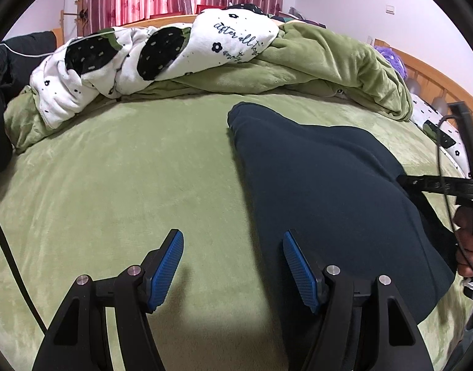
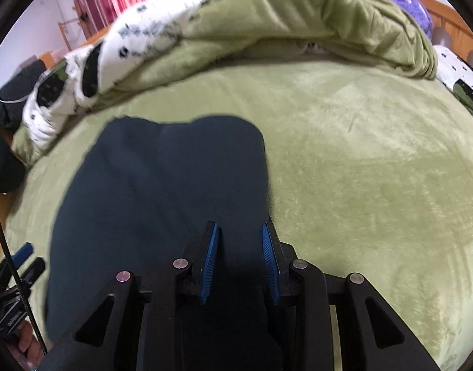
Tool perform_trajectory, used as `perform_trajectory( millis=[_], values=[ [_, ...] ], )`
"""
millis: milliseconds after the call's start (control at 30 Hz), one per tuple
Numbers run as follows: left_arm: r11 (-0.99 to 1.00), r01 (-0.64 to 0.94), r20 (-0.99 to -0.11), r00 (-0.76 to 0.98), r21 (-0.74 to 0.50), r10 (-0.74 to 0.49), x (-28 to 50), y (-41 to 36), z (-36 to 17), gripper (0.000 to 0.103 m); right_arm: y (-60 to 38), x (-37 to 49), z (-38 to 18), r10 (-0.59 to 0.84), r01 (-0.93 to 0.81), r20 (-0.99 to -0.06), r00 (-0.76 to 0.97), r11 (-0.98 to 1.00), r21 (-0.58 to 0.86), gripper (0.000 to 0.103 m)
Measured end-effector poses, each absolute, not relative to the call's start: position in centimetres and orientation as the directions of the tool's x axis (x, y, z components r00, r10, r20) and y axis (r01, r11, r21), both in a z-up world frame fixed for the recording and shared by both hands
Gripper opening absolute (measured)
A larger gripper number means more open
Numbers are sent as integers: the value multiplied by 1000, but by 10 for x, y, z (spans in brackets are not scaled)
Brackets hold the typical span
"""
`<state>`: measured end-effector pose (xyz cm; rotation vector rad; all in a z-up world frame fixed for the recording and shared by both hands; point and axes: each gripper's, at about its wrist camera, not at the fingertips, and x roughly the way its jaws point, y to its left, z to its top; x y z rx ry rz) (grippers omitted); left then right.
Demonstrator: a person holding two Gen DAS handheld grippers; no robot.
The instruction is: Fold small clothes
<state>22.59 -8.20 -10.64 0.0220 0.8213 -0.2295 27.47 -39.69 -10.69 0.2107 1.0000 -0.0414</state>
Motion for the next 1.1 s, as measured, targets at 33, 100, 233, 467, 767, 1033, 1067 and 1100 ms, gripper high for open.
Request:
perform_trajectory(
  millis=[33,100,233,467,767,1033,1067,1100],
  values=[
    [974,214,-726,657,-77,-202,226,-82,-107,65,-396,278,-112,60,127,-844,533,980,150,21],
    [972,216,-721,658,-96,-218,227,-82,-108,65,-393,286,-118,56,92,-859,509,989,119,10],
    [969,215,-720,654,-120,-233,227,-82,-108,65,-402,282,-107,39,100,-812,583,988,119,9],
    [969,216,-729,644,-117,-232,216,-87,-105,65,-396,270,-104,-31,75,-814,580,997,15,10],
    [967,213,-758,606,-137,-241,172,-95,-98,65,-427,210,-88,-72,135,-825,561,991,5,10],
    [973,198,-748,626,-121,-220,130,-87,-62,65,-444,138,-56,-89,196,-796,599,980,39,21],
    [975,189,-746,632,-116,-212,126,-85,-54,65,-444,131,-49,-91,200,-788,609,979,41,28],
    [976,184,-741,639,-114,-207,121,-84,-45,65,-441,121,-38,-97,202,-775,625,978,41,34]
  ],
)
